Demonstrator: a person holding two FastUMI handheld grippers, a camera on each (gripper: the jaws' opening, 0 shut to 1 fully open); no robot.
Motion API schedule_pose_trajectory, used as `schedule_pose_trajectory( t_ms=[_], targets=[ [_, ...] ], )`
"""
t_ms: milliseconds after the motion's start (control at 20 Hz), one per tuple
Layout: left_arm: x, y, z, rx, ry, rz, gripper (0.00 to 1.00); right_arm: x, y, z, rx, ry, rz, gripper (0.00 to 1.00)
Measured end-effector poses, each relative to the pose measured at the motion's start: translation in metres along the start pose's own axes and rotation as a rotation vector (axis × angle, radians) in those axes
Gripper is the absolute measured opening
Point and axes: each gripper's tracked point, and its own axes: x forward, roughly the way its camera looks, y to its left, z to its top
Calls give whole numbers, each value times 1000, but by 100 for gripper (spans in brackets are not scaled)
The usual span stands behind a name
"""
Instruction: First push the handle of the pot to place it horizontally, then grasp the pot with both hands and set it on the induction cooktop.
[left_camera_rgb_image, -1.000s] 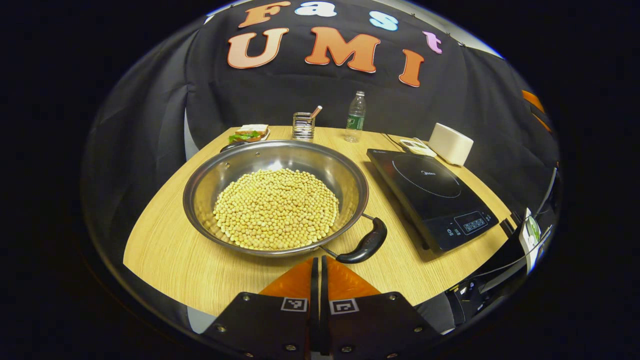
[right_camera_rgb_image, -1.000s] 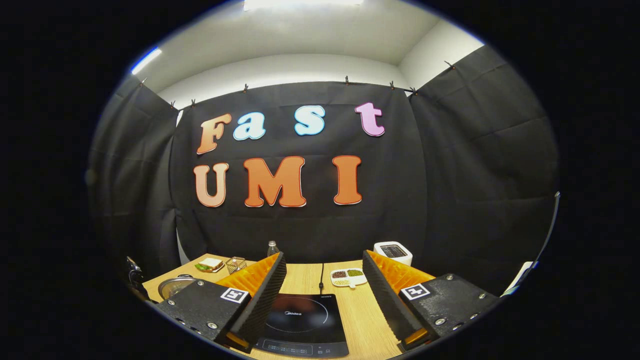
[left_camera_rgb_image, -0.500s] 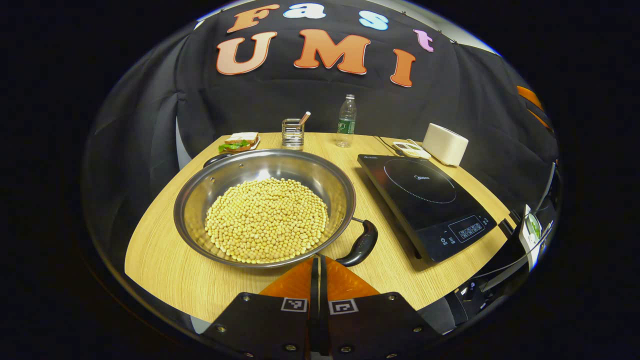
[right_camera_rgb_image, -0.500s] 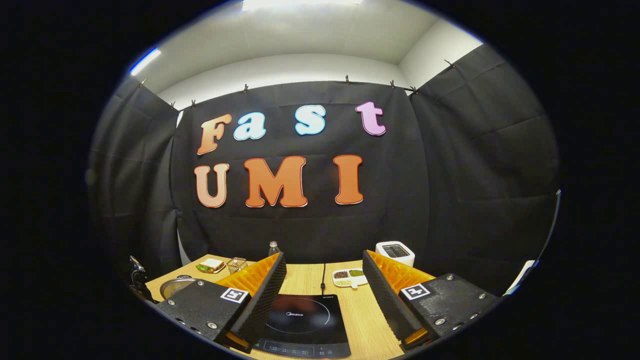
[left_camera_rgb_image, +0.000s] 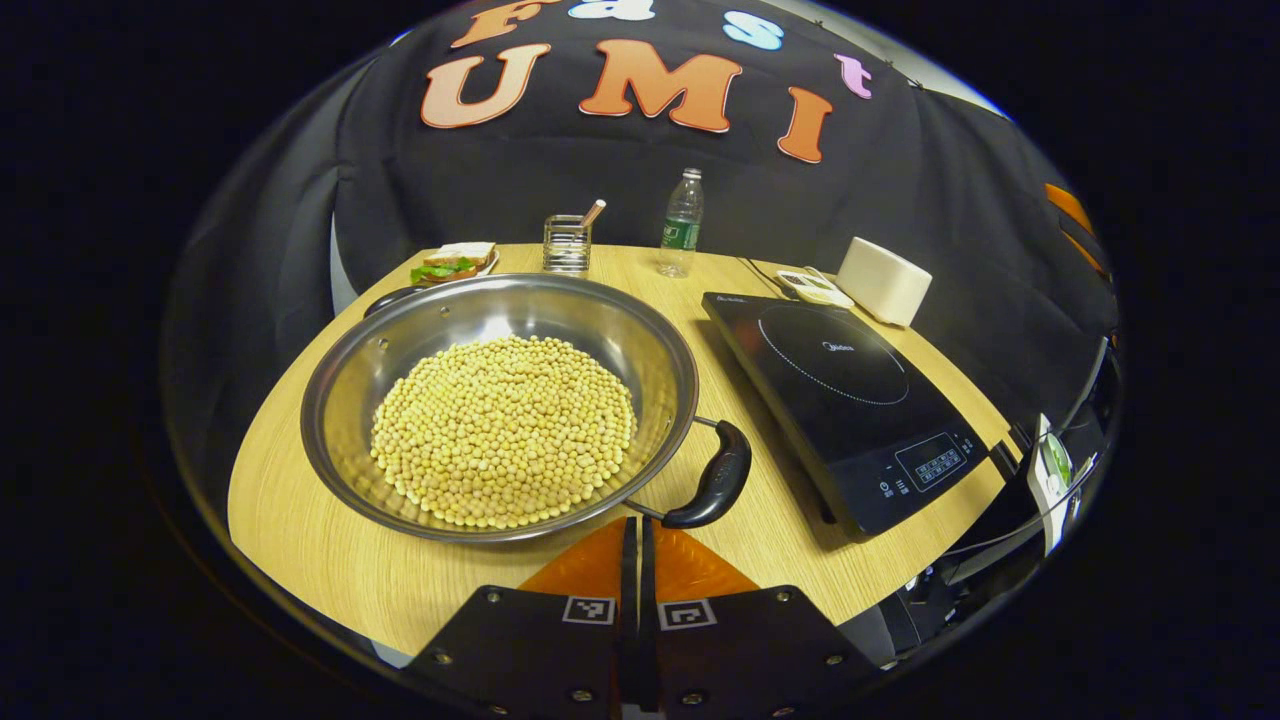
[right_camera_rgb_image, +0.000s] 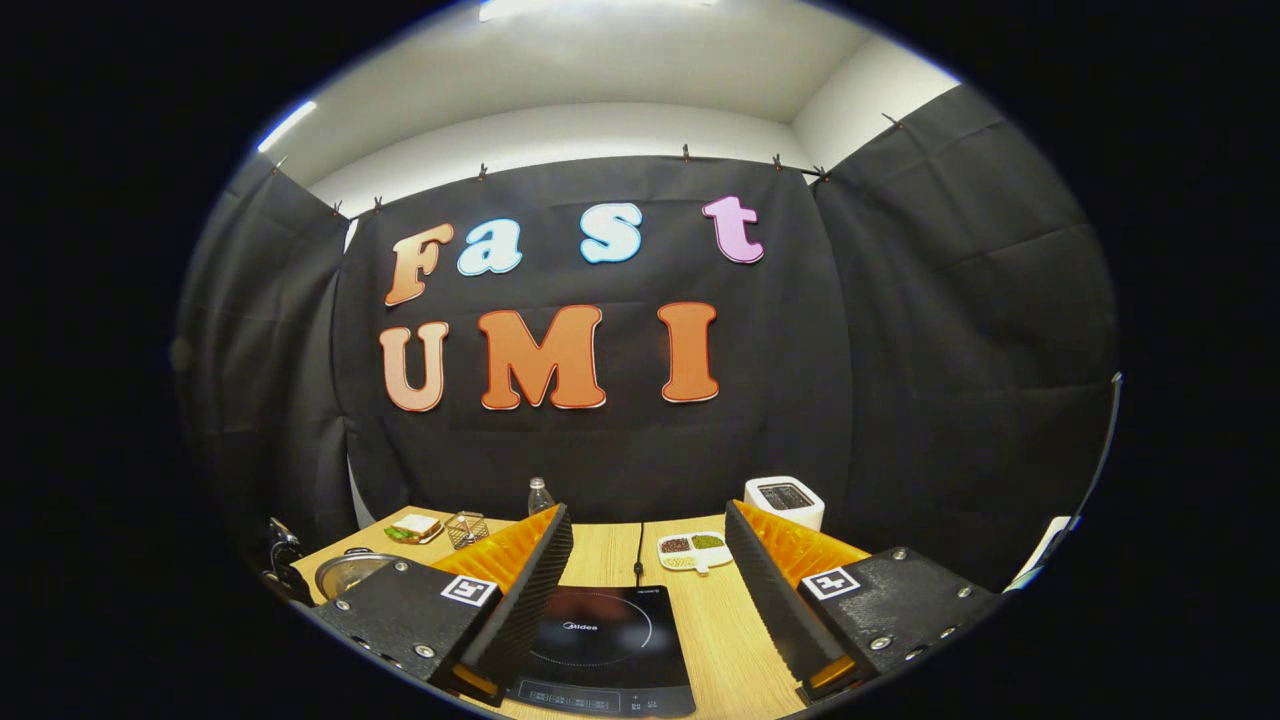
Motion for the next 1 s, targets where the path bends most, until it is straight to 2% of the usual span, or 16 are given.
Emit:
schedule_pose_trajectory(
  t_ms=[1000],
  targets=[
    [74, -34, 38, -7, 25, -96, 1, 30, -17, -19, -27, 31, -37, 95]
  ],
)
